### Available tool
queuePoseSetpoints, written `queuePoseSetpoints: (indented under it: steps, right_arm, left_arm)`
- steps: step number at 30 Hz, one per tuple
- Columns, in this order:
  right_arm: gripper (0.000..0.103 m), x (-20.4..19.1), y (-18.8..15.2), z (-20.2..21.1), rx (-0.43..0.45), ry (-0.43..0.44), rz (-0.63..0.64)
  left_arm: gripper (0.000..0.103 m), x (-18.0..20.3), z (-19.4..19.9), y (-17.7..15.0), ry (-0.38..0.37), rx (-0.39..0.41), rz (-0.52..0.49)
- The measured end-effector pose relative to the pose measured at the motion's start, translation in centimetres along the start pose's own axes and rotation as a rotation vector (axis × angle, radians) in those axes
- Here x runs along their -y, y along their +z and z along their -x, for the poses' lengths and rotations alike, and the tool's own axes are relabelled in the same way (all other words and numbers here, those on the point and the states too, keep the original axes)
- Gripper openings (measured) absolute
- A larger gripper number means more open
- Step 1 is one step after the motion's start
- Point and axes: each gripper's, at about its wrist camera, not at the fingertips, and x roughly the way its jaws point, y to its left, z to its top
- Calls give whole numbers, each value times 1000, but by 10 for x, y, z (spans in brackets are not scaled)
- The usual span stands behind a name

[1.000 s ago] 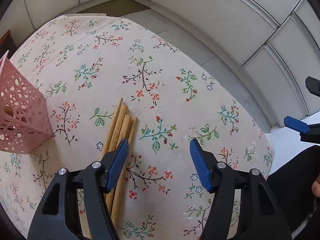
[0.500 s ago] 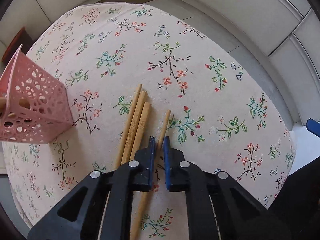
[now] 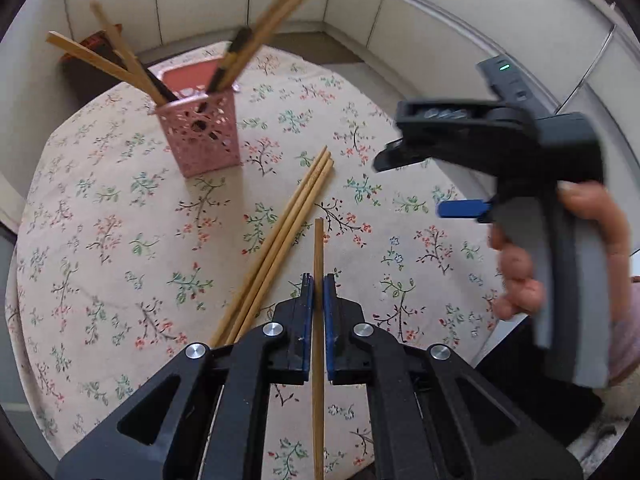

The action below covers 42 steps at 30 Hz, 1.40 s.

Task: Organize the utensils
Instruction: 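Lower the right tool onto the remaining chopsticks while the left tool holds its chopstick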

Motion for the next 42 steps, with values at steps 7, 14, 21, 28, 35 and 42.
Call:
queuePoseSetpoints:
  steps: [7,14,21,28,35,42]
  right_arm:
    - [68,-25,3,-36,-43,-91,-48]
    - [65,-44,5,-43,15,-178,-54]
    - [63,-61,-4,-48,73,-305,18]
    - [18,-42,-7,-38,45,-350,82]
    - [44,-10,-7,-21,-8,-67,-80]
    - [46,-46,-1,-34,35,-184,-49]
  left_arm:
    - [4,-25,47,-19,-85,132,60]
    - [4,-37,66,-18,-139,202,73]
    - [5,-41,76,-17,-162,232,94]
    - [5,-44,83,-19,-165,250,108]
    - [5,-43,87,-18,-182,264,105]
    - [5,-53,89,-19,-193,267,132]
